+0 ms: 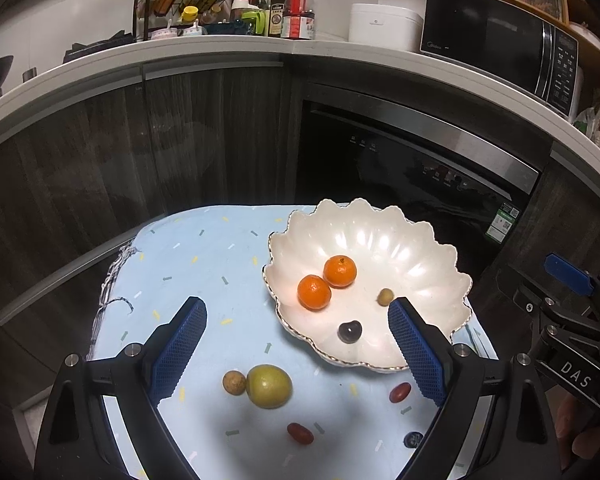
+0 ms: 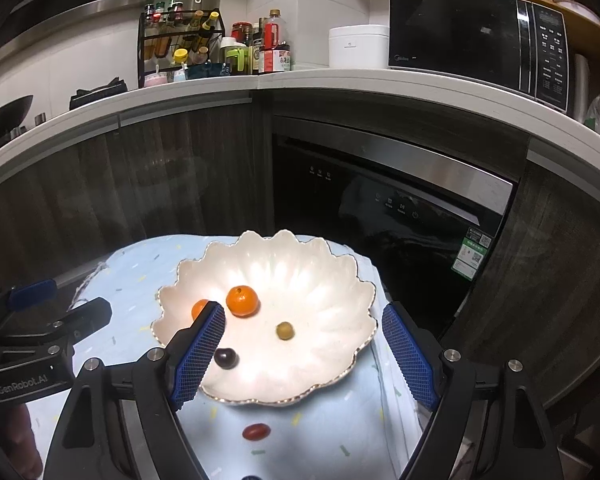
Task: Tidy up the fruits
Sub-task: 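Pull both open tools back from the bowl toward the dark plum and blueberry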
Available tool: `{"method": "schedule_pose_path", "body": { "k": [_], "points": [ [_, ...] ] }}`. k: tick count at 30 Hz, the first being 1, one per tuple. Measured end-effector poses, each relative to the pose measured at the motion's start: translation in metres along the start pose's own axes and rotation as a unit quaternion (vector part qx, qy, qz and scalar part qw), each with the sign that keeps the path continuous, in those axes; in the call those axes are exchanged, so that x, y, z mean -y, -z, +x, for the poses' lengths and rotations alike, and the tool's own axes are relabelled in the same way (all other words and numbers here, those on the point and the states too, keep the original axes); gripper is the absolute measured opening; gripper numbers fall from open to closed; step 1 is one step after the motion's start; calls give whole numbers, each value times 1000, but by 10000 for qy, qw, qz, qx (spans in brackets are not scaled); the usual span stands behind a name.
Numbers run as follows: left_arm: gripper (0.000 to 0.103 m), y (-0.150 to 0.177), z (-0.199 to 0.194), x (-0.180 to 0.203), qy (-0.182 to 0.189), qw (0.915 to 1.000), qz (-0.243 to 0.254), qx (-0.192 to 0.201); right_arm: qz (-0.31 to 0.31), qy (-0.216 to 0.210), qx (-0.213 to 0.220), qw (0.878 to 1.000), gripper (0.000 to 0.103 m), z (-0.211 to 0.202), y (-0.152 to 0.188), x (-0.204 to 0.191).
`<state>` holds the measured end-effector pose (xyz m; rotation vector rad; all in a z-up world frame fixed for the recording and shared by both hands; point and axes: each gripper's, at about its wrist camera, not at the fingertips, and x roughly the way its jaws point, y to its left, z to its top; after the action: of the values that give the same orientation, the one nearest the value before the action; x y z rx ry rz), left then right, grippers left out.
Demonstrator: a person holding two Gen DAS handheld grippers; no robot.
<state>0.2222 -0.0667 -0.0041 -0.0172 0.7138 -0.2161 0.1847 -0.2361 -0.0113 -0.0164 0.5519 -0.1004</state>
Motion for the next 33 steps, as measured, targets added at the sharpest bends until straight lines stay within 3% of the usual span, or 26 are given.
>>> {"method": "schedule_pose_path", "body": {
  "k": [18,33],
  "points": [
    [93,28,-23,-1,15,10000,-8,47,-7,-28,-37,10000,82,-23,26,-3],
    [93,71,-23,3,57,9996,107,-245,-119,-107,-252,9996,82,-27,61,-6]
  ]
}}
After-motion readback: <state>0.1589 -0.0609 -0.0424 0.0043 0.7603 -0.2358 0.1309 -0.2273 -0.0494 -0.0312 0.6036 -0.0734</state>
